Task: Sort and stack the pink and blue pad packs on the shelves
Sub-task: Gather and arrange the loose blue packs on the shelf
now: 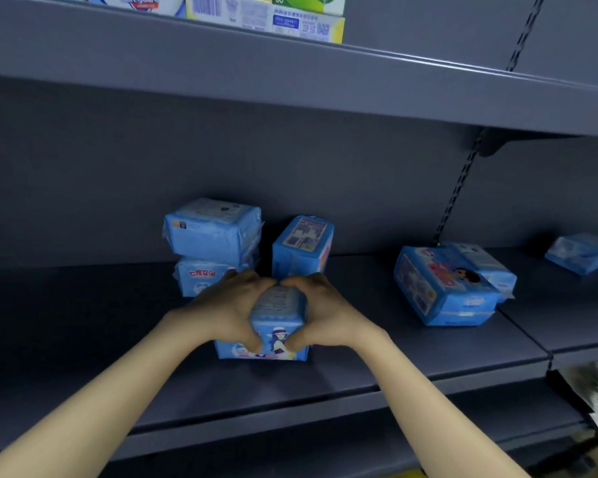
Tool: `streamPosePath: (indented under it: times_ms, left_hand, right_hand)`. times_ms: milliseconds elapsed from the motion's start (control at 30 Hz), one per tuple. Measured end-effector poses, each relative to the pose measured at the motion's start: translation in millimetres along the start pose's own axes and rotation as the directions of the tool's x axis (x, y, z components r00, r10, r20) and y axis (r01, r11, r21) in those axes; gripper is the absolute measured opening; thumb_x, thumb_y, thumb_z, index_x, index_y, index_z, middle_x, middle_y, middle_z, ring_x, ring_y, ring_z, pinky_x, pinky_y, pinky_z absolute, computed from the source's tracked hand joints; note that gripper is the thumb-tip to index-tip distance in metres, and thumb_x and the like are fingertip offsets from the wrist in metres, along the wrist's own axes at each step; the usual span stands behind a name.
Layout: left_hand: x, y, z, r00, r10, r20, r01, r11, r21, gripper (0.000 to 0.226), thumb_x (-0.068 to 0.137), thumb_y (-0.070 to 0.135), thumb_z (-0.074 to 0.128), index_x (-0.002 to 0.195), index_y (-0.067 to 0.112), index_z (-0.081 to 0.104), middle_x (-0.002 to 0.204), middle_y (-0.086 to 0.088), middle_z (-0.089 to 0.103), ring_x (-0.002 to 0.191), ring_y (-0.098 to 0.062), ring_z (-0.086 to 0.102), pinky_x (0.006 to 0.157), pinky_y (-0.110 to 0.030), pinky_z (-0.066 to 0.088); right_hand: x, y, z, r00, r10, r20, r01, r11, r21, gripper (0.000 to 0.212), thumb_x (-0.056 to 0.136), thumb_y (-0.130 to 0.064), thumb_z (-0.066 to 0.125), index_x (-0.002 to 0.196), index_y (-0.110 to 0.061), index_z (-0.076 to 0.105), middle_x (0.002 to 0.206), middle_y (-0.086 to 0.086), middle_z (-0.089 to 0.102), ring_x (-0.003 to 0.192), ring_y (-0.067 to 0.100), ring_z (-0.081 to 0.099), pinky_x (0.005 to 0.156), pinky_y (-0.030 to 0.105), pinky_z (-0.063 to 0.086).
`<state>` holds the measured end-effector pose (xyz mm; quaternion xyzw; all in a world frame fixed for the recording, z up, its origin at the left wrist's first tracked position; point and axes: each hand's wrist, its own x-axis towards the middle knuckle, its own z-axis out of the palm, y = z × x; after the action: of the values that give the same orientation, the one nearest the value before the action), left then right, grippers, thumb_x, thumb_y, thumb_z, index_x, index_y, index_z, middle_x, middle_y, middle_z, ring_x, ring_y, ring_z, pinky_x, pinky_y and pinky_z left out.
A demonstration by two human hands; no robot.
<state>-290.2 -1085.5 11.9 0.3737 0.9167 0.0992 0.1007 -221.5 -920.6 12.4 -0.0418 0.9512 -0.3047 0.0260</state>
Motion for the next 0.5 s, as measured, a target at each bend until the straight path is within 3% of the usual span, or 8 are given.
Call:
streamPosePath:
  times_ms: [167, 367, 500]
  left_hand:
    - [-26.1, -28.1, -8.0, 0.997, -0.032, -0.066, 0.028, 0.997, -0.074, 0.079, 0.064, 0.033, 0.075, 0.132, 0.036, 0.036, 0.121, 0.011, 0.040, 0.114, -0.010, 0.040, 0.089, -0.029, 0.042]
    - [-59.4, -67.3, -20.3, 0.980, -0.126, -0.152, 0.110, 0.988, -0.109, 0.089, 0.050, 0.044, 0.063, 0.135, 0.035, 0.039, 0.129, 0.011, 0.041, 0.120, -0.011, 0.040, 0.096, -0.027, 0.039]
    - [-77.7, -95.7, -24.6, 0.958, -0.211, -0.194, 0.178, 0.969, -0.174, 0.083, 0.054, 0.037, 0.071, 0.132, 0.035, 0.043, 0.127, 0.011, 0.043, 0.119, -0.011, 0.042, 0.096, -0.030, 0.041]
  right_hand:
    - [13.6, -25.5, 26.0, 0.991, -0.064, -0.118, 0.073, 0.995, 0.072, 0.072, 0.058, -0.012, 0.082, 0.120, -0.025, 0.048, 0.114, -0.001, 0.036, 0.102, 0.011, 0.043, 0.082, 0.023, 0.044]
    - [42.8, -61.4, 70.6, 0.968, -0.100, -0.229, 0.135, 0.980, 0.143, 0.069, 0.057, -0.014, 0.082, 0.117, -0.020, 0.049, 0.110, -0.003, 0.036, 0.105, 0.013, 0.043, 0.081, 0.019, 0.039]
    - [62.3, -85.0, 97.3, 0.962, -0.090, -0.259, 0.145, 0.968, 0.202, 0.066, 0.056, -0.016, 0.083, 0.112, -0.020, 0.047, 0.112, 0.001, 0.039, 0.105, 0.014, 0.042, 0.080, 0.018, 0.040]
